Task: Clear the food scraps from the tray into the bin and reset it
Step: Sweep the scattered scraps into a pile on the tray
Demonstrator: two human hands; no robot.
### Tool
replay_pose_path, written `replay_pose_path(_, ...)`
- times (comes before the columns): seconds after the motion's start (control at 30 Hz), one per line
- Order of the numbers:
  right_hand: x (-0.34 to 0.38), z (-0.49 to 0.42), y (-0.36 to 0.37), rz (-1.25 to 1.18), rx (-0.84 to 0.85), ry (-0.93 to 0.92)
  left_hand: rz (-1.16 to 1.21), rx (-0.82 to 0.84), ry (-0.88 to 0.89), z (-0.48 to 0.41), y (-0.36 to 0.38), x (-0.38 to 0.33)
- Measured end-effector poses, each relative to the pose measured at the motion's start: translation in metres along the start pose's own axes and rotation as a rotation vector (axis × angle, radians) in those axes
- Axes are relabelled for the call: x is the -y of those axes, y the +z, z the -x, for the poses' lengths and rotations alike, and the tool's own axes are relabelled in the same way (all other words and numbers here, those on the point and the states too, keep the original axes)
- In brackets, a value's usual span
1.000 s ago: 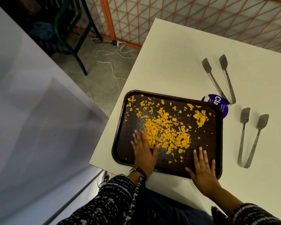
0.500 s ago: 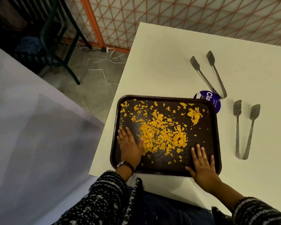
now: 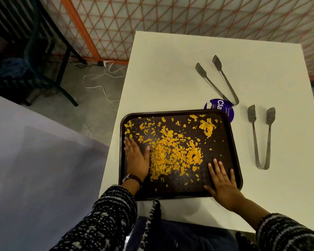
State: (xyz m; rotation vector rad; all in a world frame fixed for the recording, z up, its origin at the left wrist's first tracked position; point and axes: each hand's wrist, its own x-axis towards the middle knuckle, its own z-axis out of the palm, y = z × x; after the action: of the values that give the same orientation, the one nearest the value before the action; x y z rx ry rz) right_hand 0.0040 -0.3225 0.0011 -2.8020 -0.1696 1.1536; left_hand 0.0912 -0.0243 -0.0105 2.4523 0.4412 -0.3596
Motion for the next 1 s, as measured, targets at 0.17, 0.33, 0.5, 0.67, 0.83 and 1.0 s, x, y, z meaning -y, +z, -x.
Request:
replay_pose_path(0.17,-0.002,-0.002,0.004,0.001,-0.026,0.014,-0.035,-0.004,0.001,-0.008,0.002,-0.010)
replay_pose_path(0.33,-0.003,-0.002,0.007,-0.014,-0.067,0.007,0.036,0.167,0.187,0.016,0.018,-0.030)
replay_pose_path(0.5,0.002,0.000,0.004,-0.189,-0.254,-0.013,0.207,0.193,0.210,0.030,0.015,-0.037)
replay_pose_path(0.67,0.001,-0.030,-0.025,-0.407,-0.479,0.118,0.226,0.191,0.198,0.021,-0.004,-0.025)
replay_pose_path(0.83,0.021,-0.059,-0.036,-0.429,-0.480,0.226,0.221,0.158,0.152,0.022,-0.016,-0.013)
replay_pose_path(1.0,0.063,-0.054,-0.026,-0.513,-0.456,-0.012,0.242,0.153,0.104,0.026,-0.019,-0.003)
